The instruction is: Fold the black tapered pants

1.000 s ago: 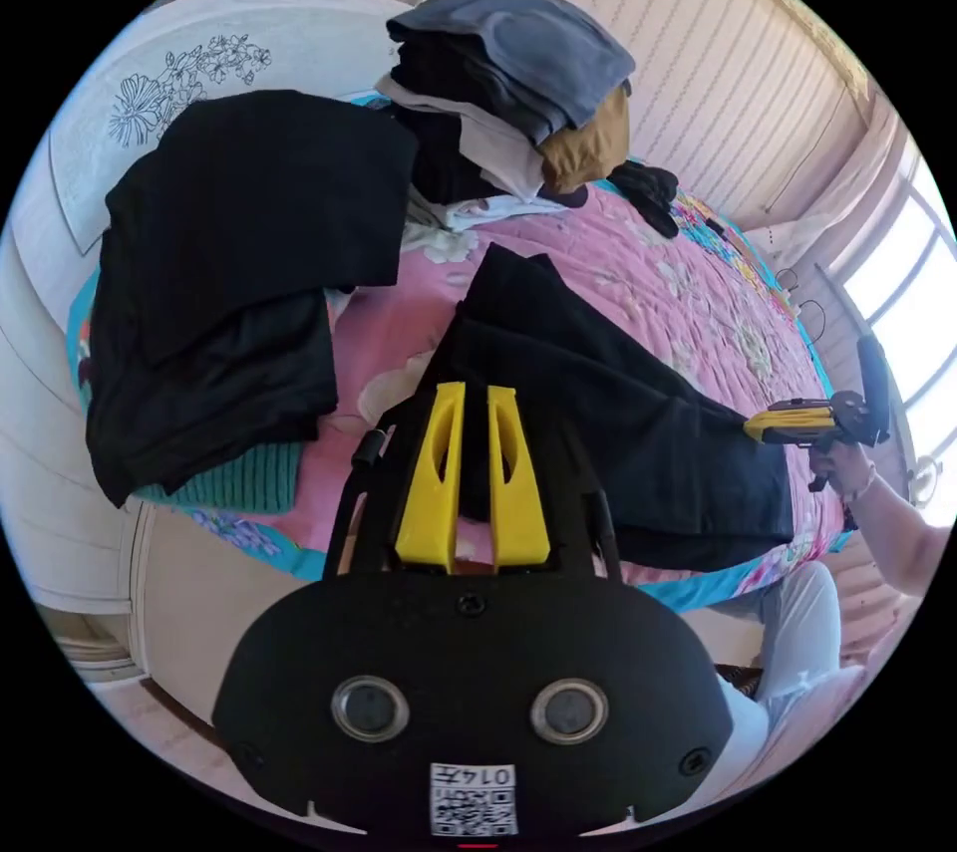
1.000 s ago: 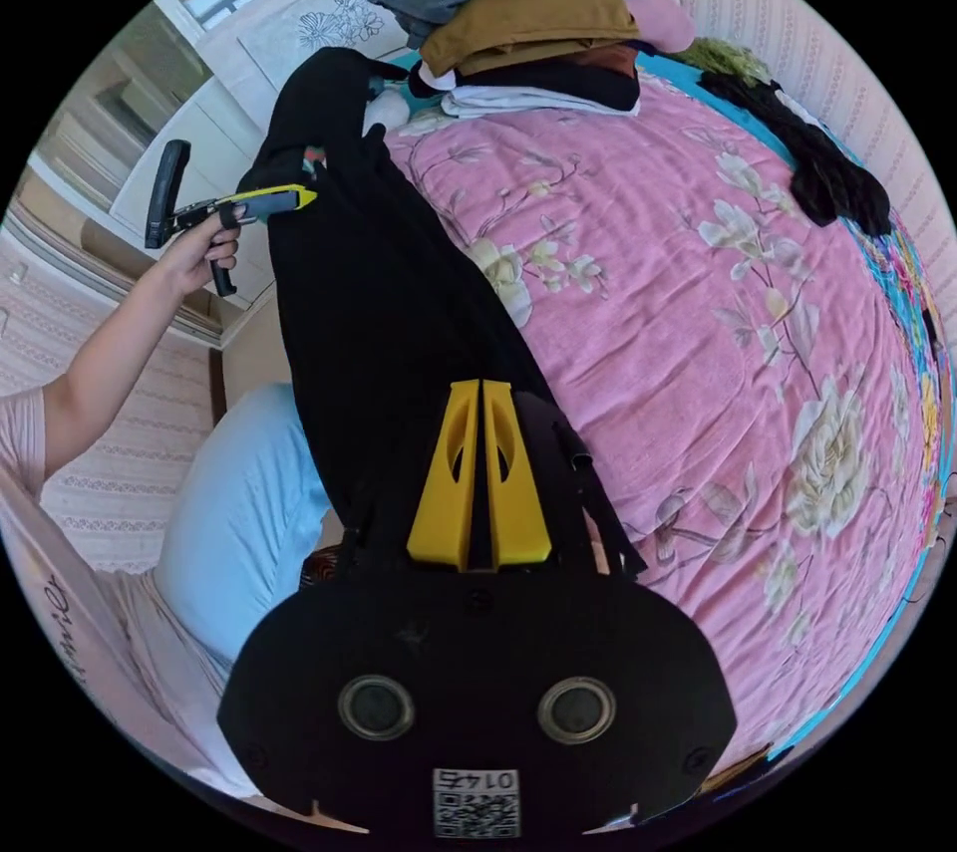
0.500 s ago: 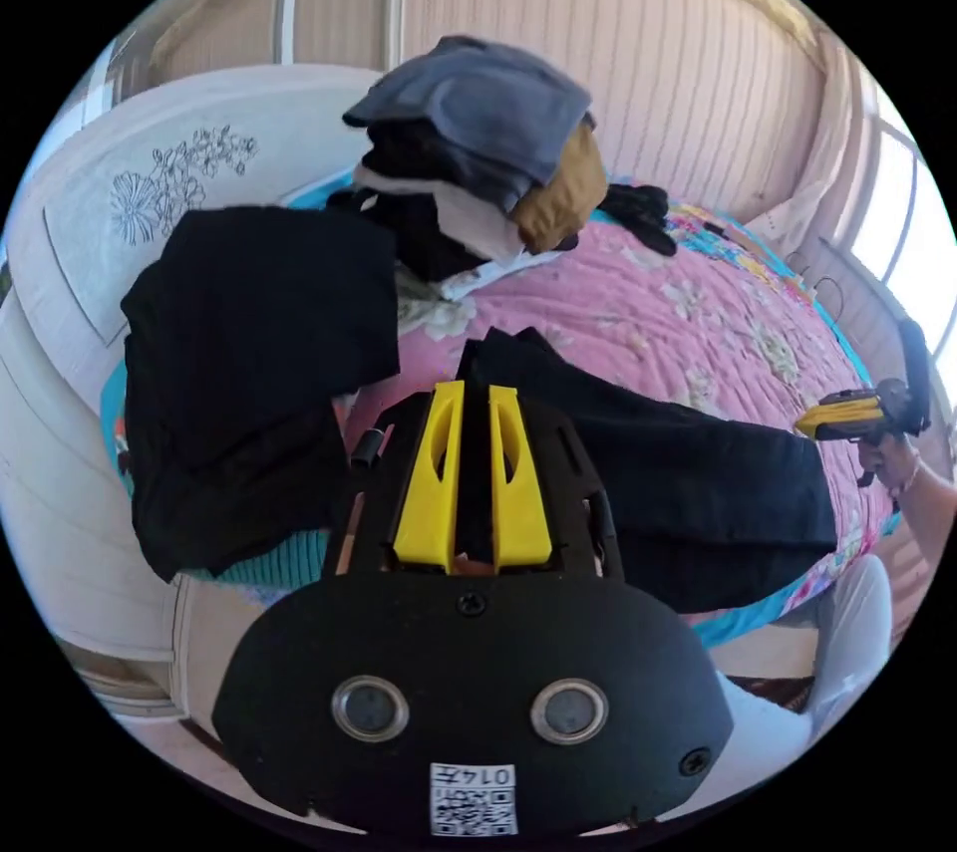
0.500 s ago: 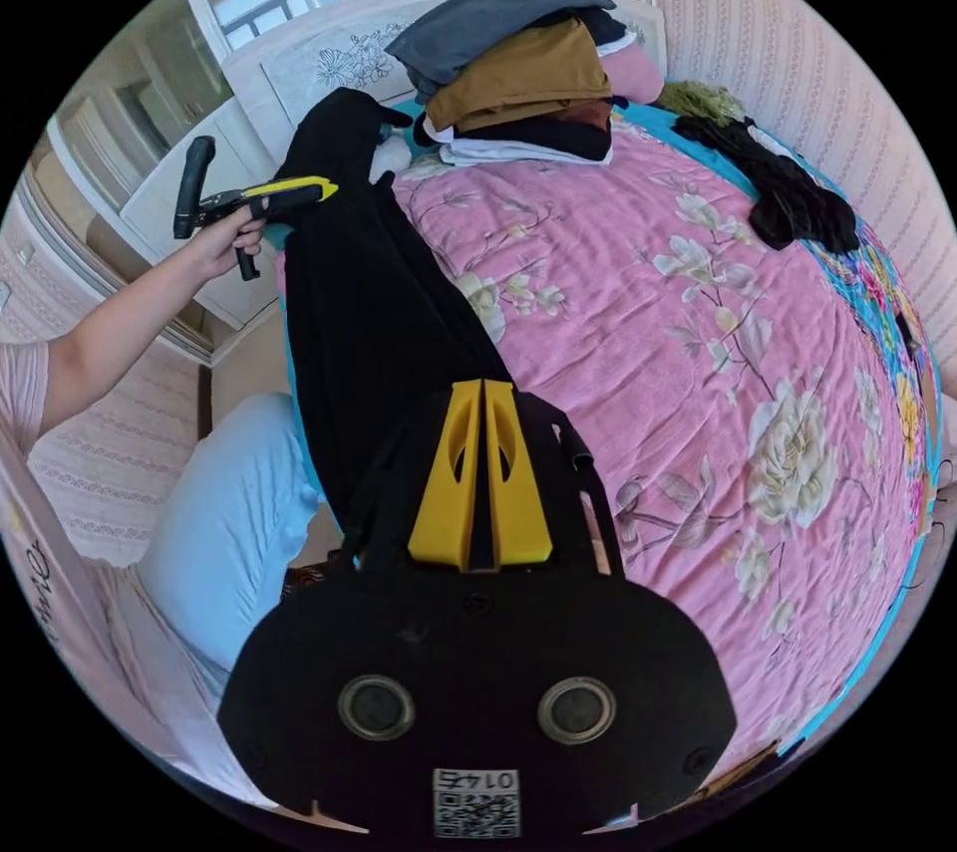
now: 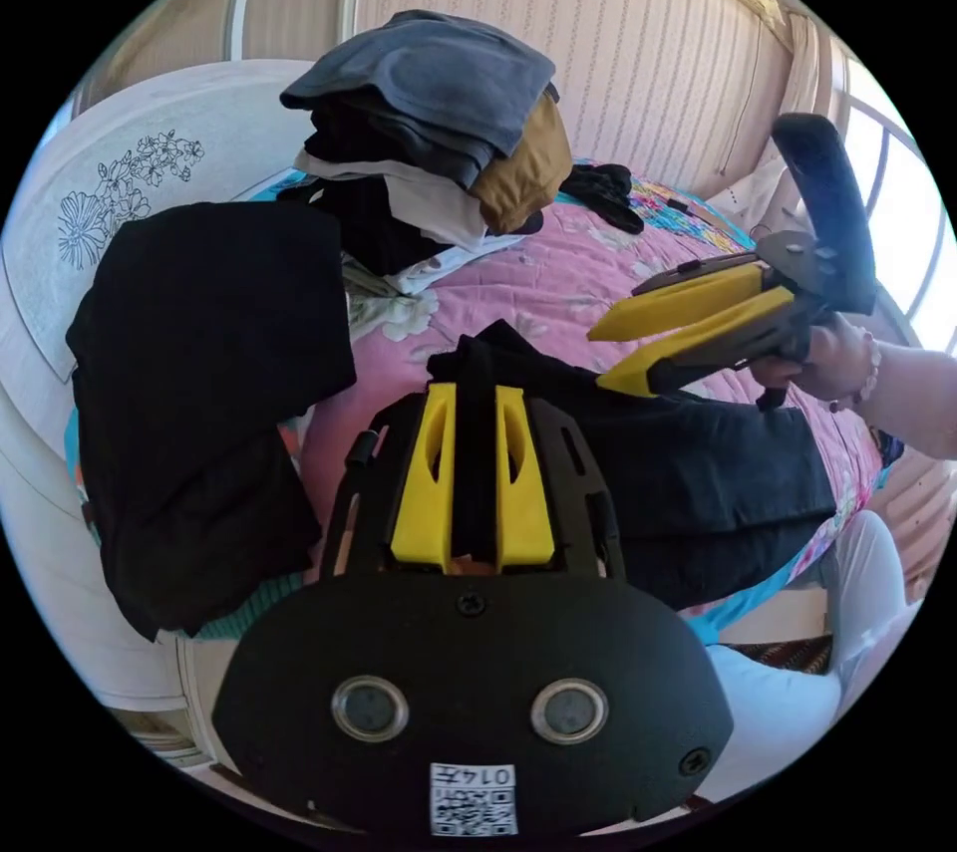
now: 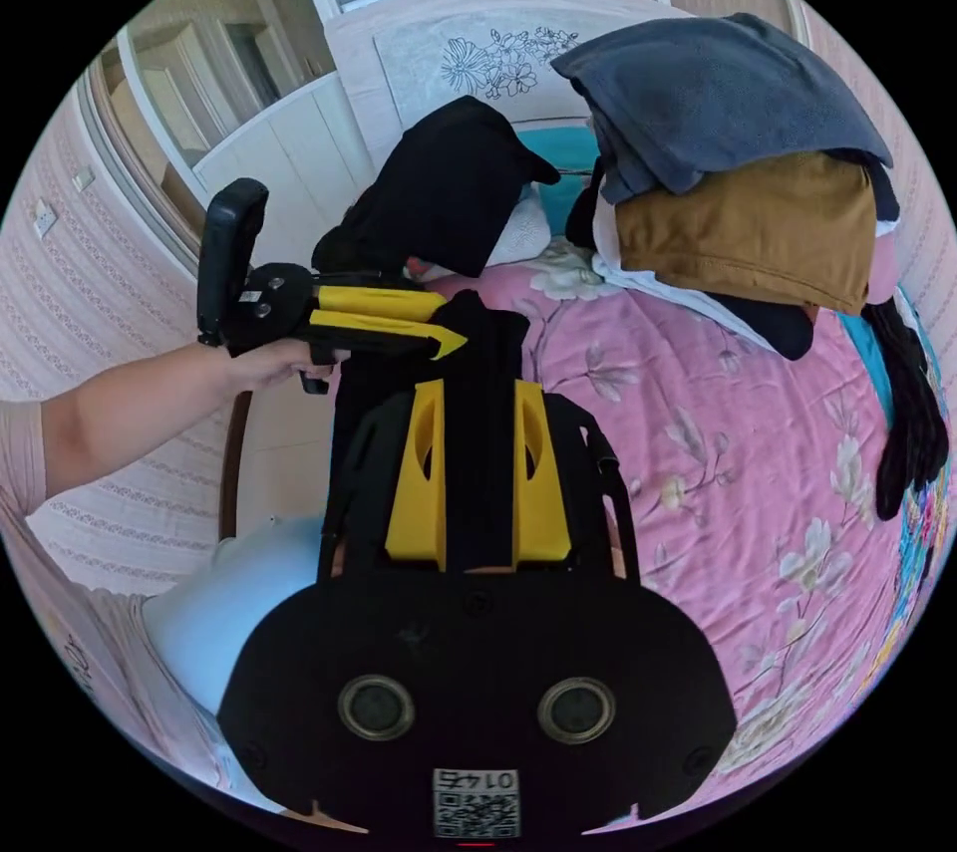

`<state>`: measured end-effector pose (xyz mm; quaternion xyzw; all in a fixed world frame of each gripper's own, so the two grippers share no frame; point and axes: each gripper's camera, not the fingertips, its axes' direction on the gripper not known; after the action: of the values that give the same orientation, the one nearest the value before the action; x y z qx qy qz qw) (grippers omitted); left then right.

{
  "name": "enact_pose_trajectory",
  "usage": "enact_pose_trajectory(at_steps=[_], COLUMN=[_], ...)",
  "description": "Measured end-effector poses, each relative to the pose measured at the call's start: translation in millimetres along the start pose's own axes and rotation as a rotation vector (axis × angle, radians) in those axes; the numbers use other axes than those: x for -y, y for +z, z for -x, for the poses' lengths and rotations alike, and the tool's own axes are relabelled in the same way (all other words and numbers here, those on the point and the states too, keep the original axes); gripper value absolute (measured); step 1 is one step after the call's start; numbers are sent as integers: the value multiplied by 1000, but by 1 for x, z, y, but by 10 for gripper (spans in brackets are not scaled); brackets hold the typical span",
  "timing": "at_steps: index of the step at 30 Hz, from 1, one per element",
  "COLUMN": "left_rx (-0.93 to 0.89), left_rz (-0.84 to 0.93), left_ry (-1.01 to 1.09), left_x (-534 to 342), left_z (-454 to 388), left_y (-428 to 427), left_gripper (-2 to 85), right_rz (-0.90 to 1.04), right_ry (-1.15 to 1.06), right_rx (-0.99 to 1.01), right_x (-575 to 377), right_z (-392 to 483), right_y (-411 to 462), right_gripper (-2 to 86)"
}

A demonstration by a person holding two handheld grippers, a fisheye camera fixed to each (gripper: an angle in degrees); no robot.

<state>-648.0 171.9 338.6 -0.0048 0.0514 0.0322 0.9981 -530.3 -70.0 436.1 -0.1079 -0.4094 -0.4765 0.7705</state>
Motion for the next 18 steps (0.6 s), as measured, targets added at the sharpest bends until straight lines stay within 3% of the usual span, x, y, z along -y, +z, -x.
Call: enact_pose_trajectory(at_steps=[6, 11, 18], left_rx=[-51, -72, -88], left_rz=[-143, -234, -436], left_ry=[126, 271, 211], left_x=[-22, -40, -86], left_z=[-9, -24, -22], left_y=[-48, -92, -166], left_gripper=[7, 11, 98], right_rz=[-6, -39, -140], right_ry=[-171, -274, -356], right_rx=[-51, 149, 313], right_x=[8, 1, -28], right_z=[22, 27, 42], right_y=[6, -22, -103], right_gripper=[96, 49, 7])
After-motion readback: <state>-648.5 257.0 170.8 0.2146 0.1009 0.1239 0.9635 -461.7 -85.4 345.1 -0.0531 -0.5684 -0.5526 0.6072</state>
